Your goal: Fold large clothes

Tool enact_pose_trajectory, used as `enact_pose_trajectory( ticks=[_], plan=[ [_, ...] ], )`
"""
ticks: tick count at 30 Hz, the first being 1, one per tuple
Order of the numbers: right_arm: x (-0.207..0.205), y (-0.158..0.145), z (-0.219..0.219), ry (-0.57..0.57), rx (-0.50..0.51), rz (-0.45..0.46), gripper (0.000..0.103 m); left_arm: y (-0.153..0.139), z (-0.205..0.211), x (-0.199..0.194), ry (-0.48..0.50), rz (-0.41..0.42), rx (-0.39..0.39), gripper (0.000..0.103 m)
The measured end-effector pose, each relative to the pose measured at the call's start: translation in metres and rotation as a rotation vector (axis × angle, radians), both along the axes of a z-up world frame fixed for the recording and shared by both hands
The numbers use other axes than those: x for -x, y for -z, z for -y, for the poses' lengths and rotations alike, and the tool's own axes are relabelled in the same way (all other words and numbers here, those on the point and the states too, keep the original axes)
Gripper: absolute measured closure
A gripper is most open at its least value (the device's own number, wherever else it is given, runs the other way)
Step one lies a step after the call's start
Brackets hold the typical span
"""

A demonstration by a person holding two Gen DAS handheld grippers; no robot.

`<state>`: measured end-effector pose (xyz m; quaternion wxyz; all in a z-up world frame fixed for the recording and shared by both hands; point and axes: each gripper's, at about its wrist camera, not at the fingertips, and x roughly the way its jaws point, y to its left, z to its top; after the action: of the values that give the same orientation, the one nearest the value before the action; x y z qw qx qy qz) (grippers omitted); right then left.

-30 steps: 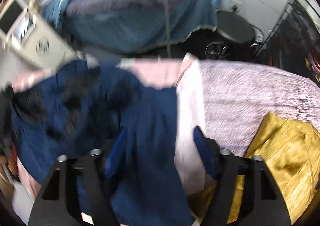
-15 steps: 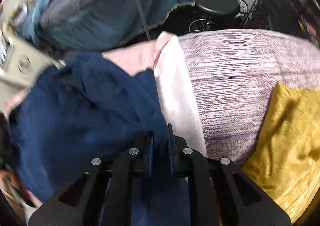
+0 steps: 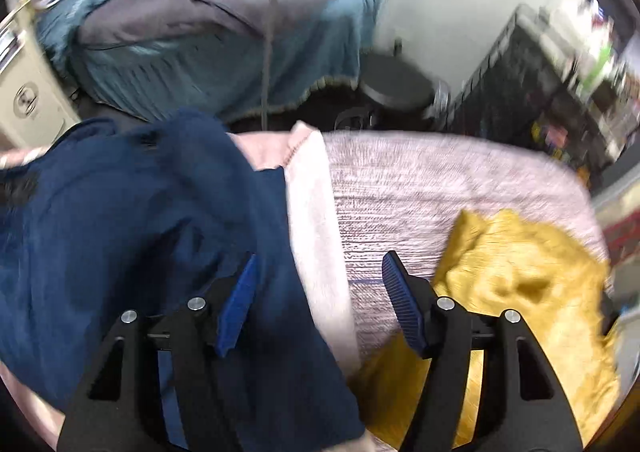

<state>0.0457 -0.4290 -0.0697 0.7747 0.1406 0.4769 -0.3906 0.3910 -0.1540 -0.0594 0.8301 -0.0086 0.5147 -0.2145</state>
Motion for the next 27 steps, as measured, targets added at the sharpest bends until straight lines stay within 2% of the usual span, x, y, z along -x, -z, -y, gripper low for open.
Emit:
enact_pose_trajectory(
  ticks=[4,6,7,9,10,11,14,16,18,22,27],
  plan=[
    [-0.007,-0.002,-0.057,-0.168,-0.049,0.044,0.039,0.002,0.03,0.061,0.216,0.079,-0.107,0.016],
    [-0.017,0.004,-0.088,-0.288,-0.082,0.041,0.039,0.018,0.052,0.091,0.33,0.101,-0.191,0.016],
    [-0.023,0.009,-0.101,-0.335,-0.101,0.039,0.039,0.029,0.06,0.101,0.365,0.095,-0.233,0.016],
    [-0.032,0.019,-0.117,-0.401,-0.147,0.017,0.039,0.05,0.069,0.102,0.356,0.085,-0.303,0.016],
    [-0.037,0.028,-0.113,-0.391,-0.159,-0.009,0.039,0.057,0.067,0.093,0.334,0.07,-0.306,0.016],
    [-0.04,0.035,-0.104,-0.363,-0.175,-0.02,0.038,0.062,0.064,0.089,0.312,0.05,-0.303,0.011],
    [-0.037,0.05,-0.062,-0.21,-0.28,0.031,0.017,0.08,0.062,0.054,0.226,-0.083,-0.26,0.007],
    [-0.036,0.063,-0.04,-0.14,-0.379,0.052,0.015,0.087,0.067,0.044,0.209,-0.127,-0.26,0.005],
    [-0.043,0.076,-0.029,-0.118,-0.439,0.011,0.014,0.094,0.075,0.039,0.208,-0.161,-0.288,0.005],
    [-0.061,0.08,-0.038,-0.138,-0.359,-0.087,0.009,0.101,0.077,0.032,0.207,-0.189,-0.29,0.005],
    [-0.058,0.08,-0.056,-0.118,-0.317,-0.094,0.006,0.1,0.074,0.032,0.218,-0.194,-0.289,0.005]
  ],
)
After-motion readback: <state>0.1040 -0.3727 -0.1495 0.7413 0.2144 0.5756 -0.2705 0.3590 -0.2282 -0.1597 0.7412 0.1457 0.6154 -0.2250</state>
